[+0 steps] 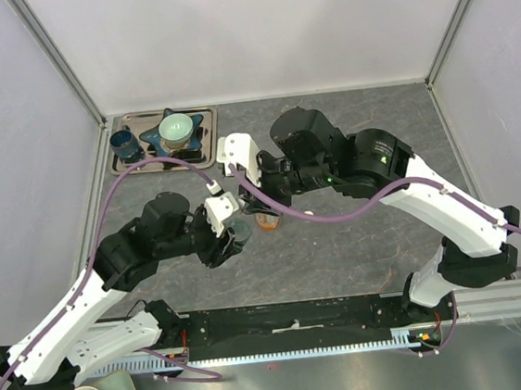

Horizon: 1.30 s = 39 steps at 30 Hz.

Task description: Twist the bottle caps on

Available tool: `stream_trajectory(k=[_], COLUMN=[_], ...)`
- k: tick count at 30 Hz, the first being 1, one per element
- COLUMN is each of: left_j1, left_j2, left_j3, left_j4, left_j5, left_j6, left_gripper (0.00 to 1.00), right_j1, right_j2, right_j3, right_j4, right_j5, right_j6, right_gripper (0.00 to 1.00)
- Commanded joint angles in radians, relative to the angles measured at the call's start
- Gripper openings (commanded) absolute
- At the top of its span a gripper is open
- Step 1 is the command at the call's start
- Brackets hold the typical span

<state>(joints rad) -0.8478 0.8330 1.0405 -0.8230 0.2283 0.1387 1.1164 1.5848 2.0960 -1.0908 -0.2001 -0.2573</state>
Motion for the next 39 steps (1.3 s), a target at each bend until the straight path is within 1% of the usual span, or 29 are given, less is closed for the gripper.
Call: stream_trajectory(k=[1,4,7,8,11,17,29,35,39], left_j1=[0.0,0.001,0.0,0.0,0.0,0.0,0.0,0.0,0.0], left_j2=[0.0,-0.023,-0.112,-0.117,-0.084,-0.081,-0.095,-0.098,-0.106], left_j3=[0.104,0.107,0.018,0.015,0.053,0.044,0.01,-0.01,-0.031], left_j4=[0.433,0.429,0.548,0.55,0.487,0.486,0.519,0.538,0.548], left_j5=[0.1,0.12,0.186,0.206,0.249,0.335,0.327,0.301,0.29], left_j6=[-0.025,0.007,0.061,0.073,0.068,0.094,0.098,0.072,0.044], left_gripper=[0.02,0.02,0.02,0.02,0.02,0.02,0.02,0.02,0.02], right_j1=[0.059,0.059,0.059,0.062,0.069,0.095,0.108,0.108,0.108], right_j2=[0.072,0.052,0.037,0.035,0.032,0.034,0.009,0.009,0.007], right_j3=[-0.05,-0.057,-0.047,-0.042,-0.037,-0.017,-0.031,-0.014,-0.014], right_j4=[0.107,0.15,0.177,0.181,0.178,0.135,0.127,0.147,0.164], right_j5=[-0.257,-0.278,-0.297,-0.298,-0.303,-0.28,-0.254,-0.217,-0.176], right_j6=[0.084,0.086,0.084,0.085,0.075,0.053,0.052,0.073,0.09], right_gripper=[0.37,0.37,0.36,0.36,0.36,0.35,0.35,0.4,0.47])
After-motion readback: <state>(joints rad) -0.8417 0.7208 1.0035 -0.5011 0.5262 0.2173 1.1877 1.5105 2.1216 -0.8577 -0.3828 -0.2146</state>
